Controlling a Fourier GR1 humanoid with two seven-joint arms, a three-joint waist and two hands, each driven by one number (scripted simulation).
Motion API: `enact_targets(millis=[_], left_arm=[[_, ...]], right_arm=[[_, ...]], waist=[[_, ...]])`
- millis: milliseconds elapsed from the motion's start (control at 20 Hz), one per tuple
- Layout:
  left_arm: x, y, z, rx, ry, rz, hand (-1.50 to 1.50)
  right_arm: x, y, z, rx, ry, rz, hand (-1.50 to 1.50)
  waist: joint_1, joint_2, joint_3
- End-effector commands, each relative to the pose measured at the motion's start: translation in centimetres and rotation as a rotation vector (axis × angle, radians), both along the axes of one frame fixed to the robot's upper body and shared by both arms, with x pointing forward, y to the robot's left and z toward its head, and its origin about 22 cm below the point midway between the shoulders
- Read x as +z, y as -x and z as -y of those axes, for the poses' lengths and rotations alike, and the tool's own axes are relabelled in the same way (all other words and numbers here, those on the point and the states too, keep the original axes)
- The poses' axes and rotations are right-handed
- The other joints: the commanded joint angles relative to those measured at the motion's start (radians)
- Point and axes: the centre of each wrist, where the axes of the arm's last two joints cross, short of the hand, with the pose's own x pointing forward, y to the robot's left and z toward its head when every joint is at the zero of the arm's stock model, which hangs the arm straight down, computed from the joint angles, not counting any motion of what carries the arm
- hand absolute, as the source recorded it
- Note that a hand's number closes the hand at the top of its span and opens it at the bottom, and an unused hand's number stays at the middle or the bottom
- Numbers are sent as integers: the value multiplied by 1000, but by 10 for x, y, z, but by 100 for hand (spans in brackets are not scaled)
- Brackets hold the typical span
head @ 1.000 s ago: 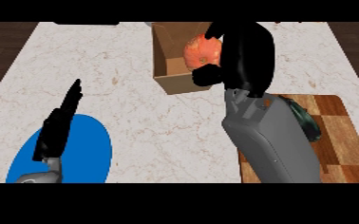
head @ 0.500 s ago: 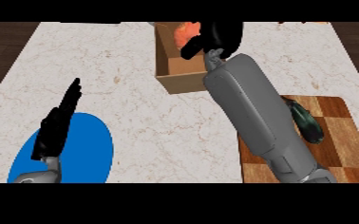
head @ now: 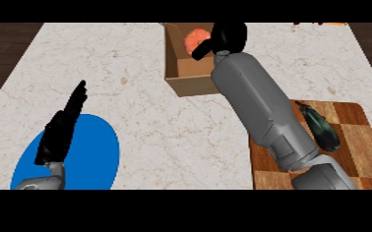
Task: Pick the squash from the cutting board and place it in the cardboard box
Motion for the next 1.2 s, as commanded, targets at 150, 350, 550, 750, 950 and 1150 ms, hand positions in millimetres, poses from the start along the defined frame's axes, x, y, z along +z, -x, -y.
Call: enact_targets(millis=[150, 350, 550, 750, 950, 1150], left_arm=[[4, -3, 0, -22, -8, 11, 0], [15, -11, 16, -19, 7, -4, 0], [3, 3, 10, -10, -2, 1, 0], [-2, -1, -2, 36, -8, -6, 0], [8, 5, -5, 45, 0, -11, 0], [-5, 12, -8, 72, 4, -33, 0]], right_arm=[[-1, -14, 2, -21, -111, 75, -150], [-11, -10, 14, -121, -226, 284, -150], [-13, -8, 25, -213, -356, 429, -150], [9, -8, 43, -214, -496, 557, -150], [6, -5, 91, -301, -511, 591, -150], [-21, 25, 134, -378, -505, 634, -150]], waist=[[10, 3, 0], [-5, 2, 2], [-3, -3, 2], [-37, -7, 2], [-54, -17, 1], [-87, -28, 0]])
